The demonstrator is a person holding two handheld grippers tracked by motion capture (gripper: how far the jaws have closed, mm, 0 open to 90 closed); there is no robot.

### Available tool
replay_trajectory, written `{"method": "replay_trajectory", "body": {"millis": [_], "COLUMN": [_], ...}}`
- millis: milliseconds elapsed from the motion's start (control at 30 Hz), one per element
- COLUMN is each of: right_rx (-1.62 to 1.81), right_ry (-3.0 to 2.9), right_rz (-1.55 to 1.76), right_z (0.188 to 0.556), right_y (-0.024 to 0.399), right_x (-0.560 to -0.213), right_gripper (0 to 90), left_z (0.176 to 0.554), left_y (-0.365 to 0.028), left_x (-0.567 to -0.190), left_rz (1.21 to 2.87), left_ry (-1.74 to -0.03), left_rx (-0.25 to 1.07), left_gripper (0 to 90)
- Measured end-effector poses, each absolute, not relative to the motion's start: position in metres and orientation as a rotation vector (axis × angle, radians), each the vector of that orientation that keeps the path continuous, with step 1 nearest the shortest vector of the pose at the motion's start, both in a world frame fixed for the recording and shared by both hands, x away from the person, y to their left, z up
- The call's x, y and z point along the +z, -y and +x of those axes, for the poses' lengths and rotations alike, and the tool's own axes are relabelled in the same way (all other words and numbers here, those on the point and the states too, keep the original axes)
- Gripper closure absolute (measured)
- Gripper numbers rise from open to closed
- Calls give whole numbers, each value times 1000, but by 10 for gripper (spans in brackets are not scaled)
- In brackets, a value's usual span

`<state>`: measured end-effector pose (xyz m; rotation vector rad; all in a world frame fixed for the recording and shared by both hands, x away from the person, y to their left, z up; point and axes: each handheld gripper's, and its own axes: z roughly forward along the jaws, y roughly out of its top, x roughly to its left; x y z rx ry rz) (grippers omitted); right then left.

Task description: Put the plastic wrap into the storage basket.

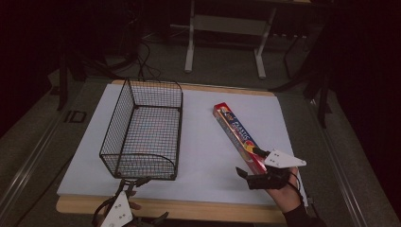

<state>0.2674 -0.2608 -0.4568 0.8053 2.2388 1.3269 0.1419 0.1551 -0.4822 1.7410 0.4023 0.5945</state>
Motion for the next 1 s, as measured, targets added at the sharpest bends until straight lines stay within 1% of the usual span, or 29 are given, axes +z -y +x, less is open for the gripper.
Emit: {"method": "replay_trajectory", "body": {"millis": [33, 233, 567, 633, 700, 733, 1000], "right_rx": [1327, 1213, 1102, 1071, 1066, 1043, 949], "right_ry": [-2239, -2268, -2317, -2320, -2320, -2326, -2395], "right_rz": [805, 870, 947, 973, 977, 999, 1068], "right_z": [267, 298, 339, 347, 350, 360, 388], "right_y": [261, 265, 261, 260, 259, 258, 253], "right_x": [-457, -460, -470, -472, -472, -474, -482], "right_gripper": [100, 101, 103, 120, 120, 120, 135], "left_z": [142, 142, 143, 143, 143, 143, 143], "left_y": [-155, -154, -153, -153, -153, -153, -151], "left_x": [-482, -483, -483, -483, -483, -483, -485], "left_rz": [1742, 1748, 1761, 1761, 1762, 1761, 1786], "left_ry": [-402, -398, -398, -395, -397, -397, -382], "left_rx": [594, 589, 589, 588, 587, 587, 589], "left_gripper": [7, 7, 7, 7, 7, 7, 7]}}
